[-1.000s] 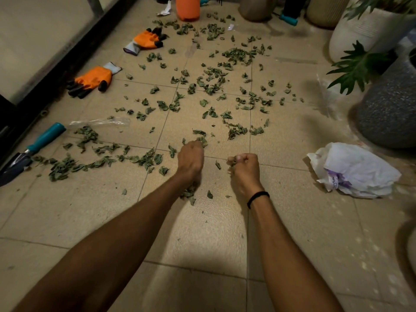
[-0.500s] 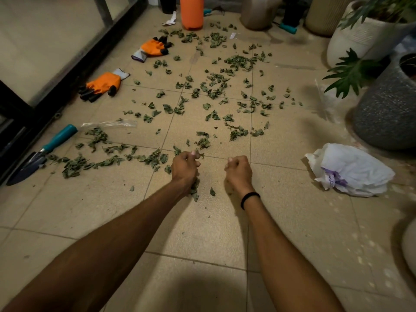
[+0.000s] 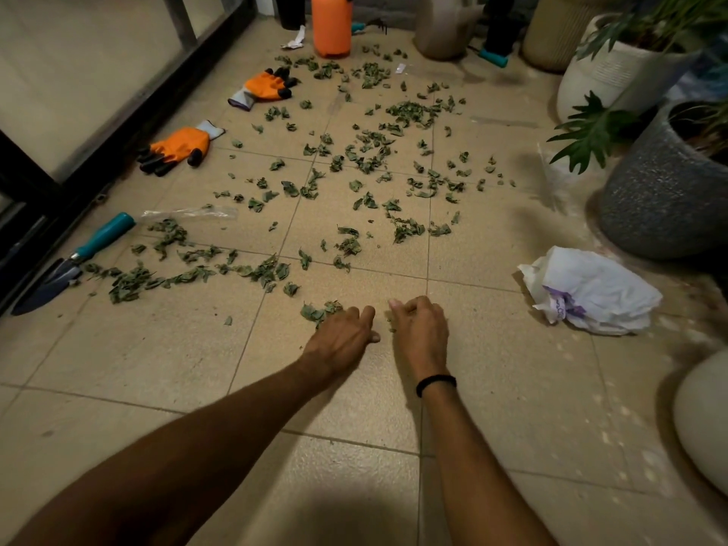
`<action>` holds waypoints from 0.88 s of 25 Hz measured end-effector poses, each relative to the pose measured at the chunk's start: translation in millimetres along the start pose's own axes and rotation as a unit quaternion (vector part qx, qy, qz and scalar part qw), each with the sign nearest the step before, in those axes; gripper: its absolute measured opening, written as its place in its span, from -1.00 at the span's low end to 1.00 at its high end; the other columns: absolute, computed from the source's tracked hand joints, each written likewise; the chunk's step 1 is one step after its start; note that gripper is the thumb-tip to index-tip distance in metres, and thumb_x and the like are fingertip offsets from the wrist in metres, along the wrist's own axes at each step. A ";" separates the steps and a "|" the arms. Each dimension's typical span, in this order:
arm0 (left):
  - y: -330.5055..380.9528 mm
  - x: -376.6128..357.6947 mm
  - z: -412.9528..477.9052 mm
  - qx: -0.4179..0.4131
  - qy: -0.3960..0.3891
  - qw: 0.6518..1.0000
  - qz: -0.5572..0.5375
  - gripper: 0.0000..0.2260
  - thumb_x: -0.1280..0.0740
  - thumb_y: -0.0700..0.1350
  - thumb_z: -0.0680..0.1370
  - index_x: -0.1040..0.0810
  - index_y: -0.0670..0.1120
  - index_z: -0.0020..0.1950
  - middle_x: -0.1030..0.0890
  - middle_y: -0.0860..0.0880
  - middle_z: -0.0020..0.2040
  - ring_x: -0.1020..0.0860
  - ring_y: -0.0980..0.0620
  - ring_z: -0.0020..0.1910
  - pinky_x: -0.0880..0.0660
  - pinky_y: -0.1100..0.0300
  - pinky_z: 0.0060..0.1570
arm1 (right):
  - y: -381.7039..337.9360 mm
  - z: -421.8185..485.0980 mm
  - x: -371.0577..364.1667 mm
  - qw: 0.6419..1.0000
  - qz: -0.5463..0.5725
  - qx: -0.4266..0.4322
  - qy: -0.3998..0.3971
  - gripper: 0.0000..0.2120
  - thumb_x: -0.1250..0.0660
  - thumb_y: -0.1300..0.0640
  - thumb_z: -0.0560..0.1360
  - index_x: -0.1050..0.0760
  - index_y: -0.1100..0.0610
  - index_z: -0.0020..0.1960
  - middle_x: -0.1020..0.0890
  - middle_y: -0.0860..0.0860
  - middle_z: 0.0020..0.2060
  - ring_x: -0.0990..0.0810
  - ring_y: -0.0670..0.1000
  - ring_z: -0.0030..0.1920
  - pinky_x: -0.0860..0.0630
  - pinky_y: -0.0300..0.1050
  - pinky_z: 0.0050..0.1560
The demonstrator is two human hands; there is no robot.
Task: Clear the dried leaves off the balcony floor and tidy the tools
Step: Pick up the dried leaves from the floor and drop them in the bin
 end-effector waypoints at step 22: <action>-77.7 11.8 -31.4 0.282 0.210 0.853 -0.386 -0.62 -0.11 0.05 0.71 -0.54 -0.21 0.01 -0.60 -0.14 -0.15 -0.57 -0.11 -0.15 -0.48 0.03 -0.18 | -58.5 -32.8 -44.2 0.995 -0.011 0.064 -0.080 -0.73 -0.12 -0.07 0.67 -0.43 0.12 0.05 -0.55 0.01 -0.11 -0.52 0.01 -0.16 -0.46 -0.16 -0.22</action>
Point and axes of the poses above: each hand's wrist, its own z-axis towards the middle knuckle, its own x-axis out of the back of the hand, y = z × x, the point moved 1 cm from there along z, towards the middle knuckle
